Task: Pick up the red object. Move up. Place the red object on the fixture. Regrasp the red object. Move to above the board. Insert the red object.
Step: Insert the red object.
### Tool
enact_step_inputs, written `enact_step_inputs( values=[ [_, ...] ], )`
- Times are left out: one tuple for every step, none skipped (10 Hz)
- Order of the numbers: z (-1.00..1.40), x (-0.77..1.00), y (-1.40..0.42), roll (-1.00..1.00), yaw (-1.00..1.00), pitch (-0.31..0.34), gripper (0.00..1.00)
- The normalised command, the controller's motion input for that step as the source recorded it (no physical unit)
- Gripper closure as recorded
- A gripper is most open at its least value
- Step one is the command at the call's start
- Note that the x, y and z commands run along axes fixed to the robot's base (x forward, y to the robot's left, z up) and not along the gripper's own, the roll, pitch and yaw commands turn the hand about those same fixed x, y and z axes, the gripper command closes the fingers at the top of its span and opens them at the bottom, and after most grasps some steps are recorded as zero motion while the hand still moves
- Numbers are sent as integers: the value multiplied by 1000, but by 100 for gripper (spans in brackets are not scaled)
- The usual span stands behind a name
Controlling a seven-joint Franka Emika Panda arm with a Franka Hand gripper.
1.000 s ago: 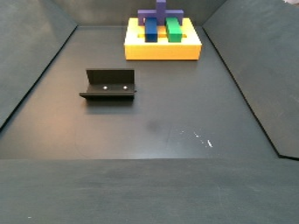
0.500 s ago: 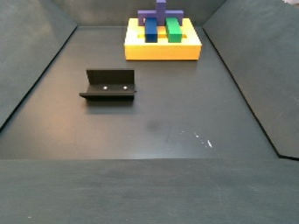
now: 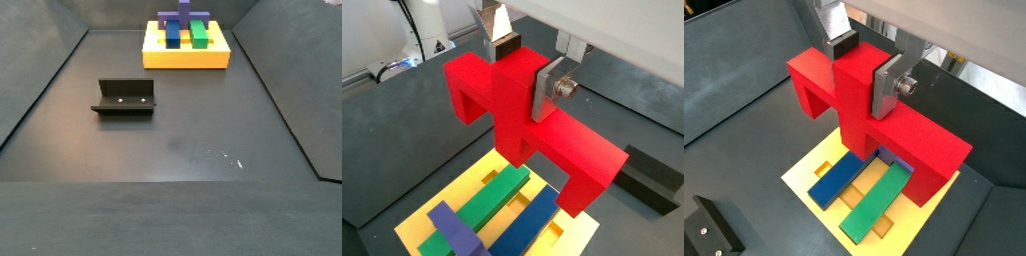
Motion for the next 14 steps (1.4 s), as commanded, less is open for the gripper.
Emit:
enact_step_inputs(
  values=[
    [-949, 137, 774, 0, -180, -20, 100],
    [-969, 194, 777, 0, -143, -16, 100],
    [-957, 289, 569, 0, -63, -70, 100],
    [-909, 177, 37, 54, 89, -139, 100],
    [-883, 0, -480, 99, 169, -153, 100],
    [-883, -126, -606, 144, 60, -150, 100],
    [-897, -240, -406, 111, 0, -180, 100],
    [-794, -351, -20, 64, 86, -250, 100],
    [-609, -437, 0, 43, 149, -343, 100],
    [-569, -443, 0, 37, 134, -361, 100],
    [-426, -303, 0, 49, 60, -286, 100],
    [-269, 106, -66, 57, 0, -37, 100],
    [-17, 423, -91, 91, 0, 46, 100],
    [37, 271, 0, 67, -11, 83, 100]
  ],
)
